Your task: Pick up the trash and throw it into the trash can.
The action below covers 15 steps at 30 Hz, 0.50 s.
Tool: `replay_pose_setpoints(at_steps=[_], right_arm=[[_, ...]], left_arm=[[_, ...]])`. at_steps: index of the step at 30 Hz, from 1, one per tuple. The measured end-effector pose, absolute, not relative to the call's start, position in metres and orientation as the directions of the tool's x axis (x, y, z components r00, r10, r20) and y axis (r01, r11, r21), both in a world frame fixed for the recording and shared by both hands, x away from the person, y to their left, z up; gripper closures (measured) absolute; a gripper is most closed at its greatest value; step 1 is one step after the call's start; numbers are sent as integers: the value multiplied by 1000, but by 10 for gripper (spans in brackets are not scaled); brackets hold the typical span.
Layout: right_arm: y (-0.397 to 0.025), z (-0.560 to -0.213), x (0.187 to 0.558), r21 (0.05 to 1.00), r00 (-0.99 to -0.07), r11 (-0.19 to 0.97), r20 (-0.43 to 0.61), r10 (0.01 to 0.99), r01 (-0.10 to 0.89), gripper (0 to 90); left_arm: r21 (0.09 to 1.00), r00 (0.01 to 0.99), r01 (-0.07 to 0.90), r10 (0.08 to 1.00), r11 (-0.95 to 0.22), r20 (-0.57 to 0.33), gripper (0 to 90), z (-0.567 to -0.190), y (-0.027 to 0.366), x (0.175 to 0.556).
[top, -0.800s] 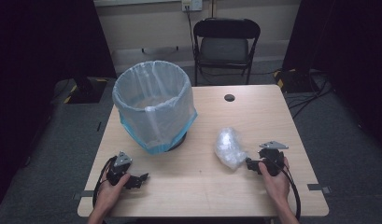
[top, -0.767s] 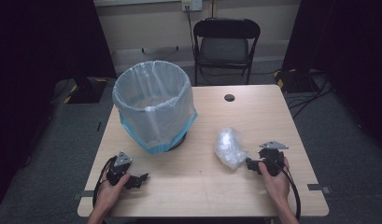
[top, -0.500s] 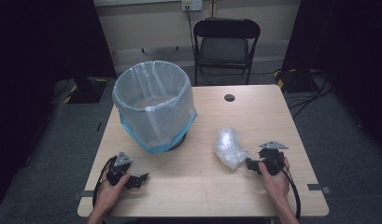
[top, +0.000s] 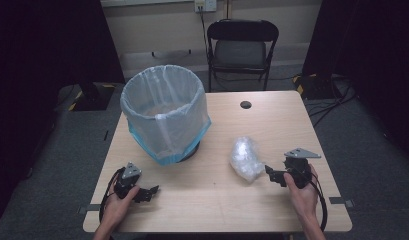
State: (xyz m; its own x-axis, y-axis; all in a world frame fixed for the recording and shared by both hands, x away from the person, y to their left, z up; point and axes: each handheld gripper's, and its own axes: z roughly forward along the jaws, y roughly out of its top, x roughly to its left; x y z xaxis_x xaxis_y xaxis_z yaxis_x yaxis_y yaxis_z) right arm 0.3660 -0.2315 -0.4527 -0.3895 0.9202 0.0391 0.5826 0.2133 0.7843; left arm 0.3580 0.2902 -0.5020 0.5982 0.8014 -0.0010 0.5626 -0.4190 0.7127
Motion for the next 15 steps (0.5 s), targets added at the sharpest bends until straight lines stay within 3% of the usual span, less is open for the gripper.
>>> replay_pose_setpoints(at_steps=[10,15], right_arm=[[-194,-426,365,832,-539,265,48,841,488,140],[-174,-425,378,817,-594,303,59,802,491,140]], left_arm=[[713,598,562,801,-419,-1,1,-502,290,358],[713,598,562,801,-419,-1,1,-502,290,358]])
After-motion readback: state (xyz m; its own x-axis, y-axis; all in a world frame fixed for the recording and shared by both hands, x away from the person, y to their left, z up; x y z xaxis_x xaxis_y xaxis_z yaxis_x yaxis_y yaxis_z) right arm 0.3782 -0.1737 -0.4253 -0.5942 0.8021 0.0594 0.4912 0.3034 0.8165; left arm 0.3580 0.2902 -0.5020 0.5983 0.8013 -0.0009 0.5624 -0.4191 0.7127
